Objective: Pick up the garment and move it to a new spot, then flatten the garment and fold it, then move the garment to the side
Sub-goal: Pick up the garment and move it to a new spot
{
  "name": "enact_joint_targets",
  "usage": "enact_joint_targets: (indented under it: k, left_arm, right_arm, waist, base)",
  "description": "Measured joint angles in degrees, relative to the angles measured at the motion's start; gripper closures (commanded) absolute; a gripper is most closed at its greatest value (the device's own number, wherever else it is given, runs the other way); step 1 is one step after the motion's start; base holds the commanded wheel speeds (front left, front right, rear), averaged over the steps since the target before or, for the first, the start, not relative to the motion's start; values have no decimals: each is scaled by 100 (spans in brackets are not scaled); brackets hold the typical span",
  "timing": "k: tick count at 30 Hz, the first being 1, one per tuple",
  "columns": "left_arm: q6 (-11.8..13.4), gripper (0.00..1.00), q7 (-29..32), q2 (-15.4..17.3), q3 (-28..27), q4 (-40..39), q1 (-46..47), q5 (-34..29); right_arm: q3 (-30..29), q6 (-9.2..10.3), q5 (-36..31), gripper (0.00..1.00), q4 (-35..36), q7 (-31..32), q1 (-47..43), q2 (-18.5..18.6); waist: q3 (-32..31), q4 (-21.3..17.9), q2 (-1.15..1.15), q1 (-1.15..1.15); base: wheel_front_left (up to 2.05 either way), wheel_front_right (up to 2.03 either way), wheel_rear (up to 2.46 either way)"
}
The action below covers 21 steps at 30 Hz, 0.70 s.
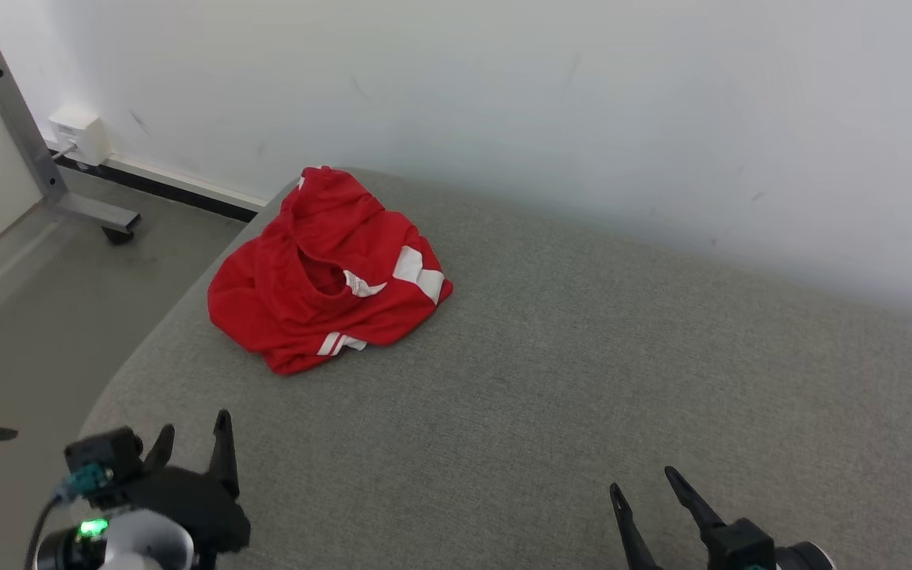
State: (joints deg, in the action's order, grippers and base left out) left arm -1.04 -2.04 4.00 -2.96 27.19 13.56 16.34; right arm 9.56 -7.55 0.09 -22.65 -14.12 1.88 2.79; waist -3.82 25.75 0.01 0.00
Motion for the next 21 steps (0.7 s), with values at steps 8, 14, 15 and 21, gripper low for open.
enact_joint_targets:
  k: [8,14,15,21]
  left_arm:
    - [2,0,896,136,-530,1109,1811,850]
    - [107,0,1371,465,-689,1548,2860,1068]
    - [118,0,1401,513,-723,1590,3006,1099]
    - [252,0,1779,728,-711,1905,3593,1147]
  right_arm:
    - [394,-1,-450,0,605,413,183,-1]
    - [432,-1,-809,0,1189,683,273,-1]
    - [438,-1,-848,0,1285,714,274,-1]
    - [399,-1,-998,0,1762,859,236,2]
  waist:
    - [315,-418,0,1]
    - [896,-805,0,1]
    - [1012,-879,0,2]
    - [1662,-1300,1,2]
  base:
    - [0,0,0]
    - [0,0,0]
    - [0,0,0]
    - [0,0,0]
